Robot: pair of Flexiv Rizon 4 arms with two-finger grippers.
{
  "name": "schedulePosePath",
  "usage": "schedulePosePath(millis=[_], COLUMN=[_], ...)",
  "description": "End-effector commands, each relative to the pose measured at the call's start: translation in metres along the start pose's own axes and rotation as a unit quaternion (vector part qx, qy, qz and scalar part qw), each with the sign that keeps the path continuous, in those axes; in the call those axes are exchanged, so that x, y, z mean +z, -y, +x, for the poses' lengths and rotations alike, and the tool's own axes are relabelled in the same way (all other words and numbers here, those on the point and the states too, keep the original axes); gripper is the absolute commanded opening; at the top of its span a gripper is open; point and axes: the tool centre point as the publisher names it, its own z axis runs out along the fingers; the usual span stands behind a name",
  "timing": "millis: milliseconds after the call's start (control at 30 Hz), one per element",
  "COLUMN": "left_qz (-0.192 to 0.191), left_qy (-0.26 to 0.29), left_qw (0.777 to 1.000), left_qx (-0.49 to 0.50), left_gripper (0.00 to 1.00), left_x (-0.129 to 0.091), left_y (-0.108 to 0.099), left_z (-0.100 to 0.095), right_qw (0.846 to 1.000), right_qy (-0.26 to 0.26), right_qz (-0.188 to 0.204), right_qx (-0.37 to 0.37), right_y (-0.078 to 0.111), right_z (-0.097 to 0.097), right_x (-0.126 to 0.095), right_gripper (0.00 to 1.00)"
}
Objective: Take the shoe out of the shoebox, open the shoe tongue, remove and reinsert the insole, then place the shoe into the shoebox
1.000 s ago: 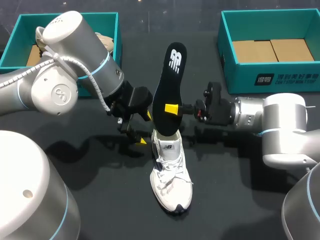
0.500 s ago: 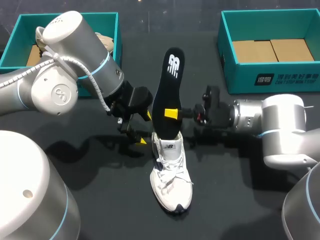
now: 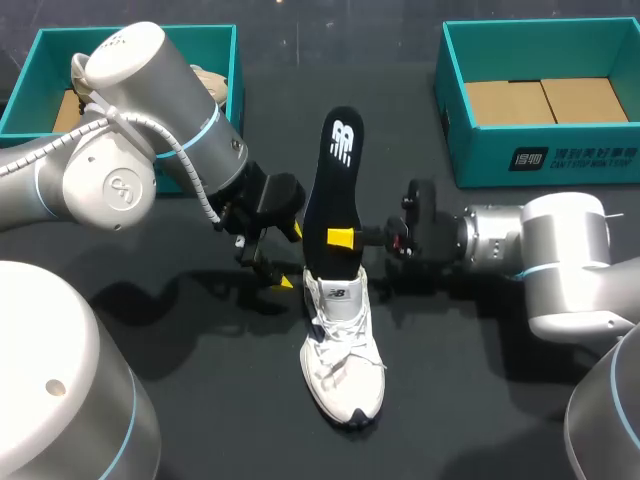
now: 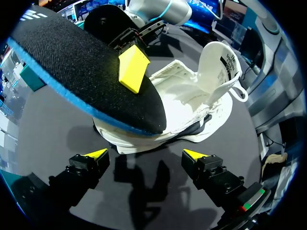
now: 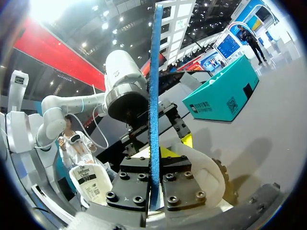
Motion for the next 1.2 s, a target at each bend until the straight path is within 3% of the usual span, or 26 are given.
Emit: schedulePosePath(millis=[33, 933, 1200], left_qz=[0.0, 0.0, 0.0], left_qy=[0.0, 0.0, 0.0], left_qw=[1.0, 1.0, 1.0], left_qx=[0.0, 0.0, 0.0], left_gripper=[1.0, 1.0, 1.0], left_x=[0.002, 0.002, 0.002], left_y=[0.0, 0.0, 0.0], left_z=[0.0, 0.0, 0.0], right_qw=[1.0, 0.998, 0.998], right_qy=[-0.009, 0.005, 0.011], right_qz=[0.006, 0.02, 0.021], right_qx=[0.007, 0.063, 0.064], right_y=[0.007, 0.055, 0.054], right_z=[-0.003, 0.005, 0.007], right_x=[-0.001, -0.001, -0.003], right_gripper=[0.0, 0.0, 0.0])
